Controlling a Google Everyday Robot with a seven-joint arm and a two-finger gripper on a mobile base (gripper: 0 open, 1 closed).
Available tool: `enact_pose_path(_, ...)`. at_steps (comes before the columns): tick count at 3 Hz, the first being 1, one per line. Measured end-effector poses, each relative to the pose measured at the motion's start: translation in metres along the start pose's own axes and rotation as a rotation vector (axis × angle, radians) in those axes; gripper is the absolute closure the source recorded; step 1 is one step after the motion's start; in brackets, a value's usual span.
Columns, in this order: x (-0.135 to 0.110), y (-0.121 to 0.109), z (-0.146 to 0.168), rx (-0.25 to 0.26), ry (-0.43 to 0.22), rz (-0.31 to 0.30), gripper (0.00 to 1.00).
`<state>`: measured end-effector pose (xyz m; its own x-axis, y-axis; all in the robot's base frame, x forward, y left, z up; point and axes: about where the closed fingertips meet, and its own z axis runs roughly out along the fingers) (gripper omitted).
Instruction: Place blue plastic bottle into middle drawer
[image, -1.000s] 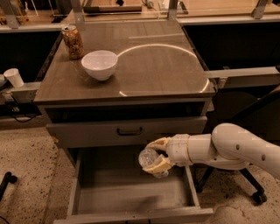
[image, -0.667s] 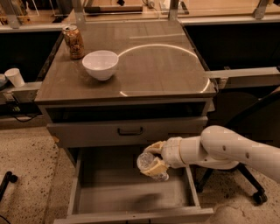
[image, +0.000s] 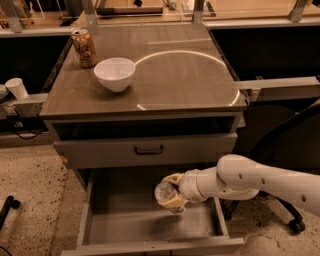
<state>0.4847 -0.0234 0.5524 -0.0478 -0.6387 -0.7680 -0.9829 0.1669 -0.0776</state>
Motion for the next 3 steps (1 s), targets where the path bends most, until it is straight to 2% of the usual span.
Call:
enact_pose_path(1, 0.0029, 0.0016, 0.0021, -0.004, -0.002, -0.001, 0.13)
enact_pose_path(2, 0.0028, 0.0017, 0.0023, -0.004, -0.002, -0.001, 0.00)
enact_pose_path(3, 0.0028, 0.0017, 0.0023, -0.004, -0.002, -0.001, 0.00)
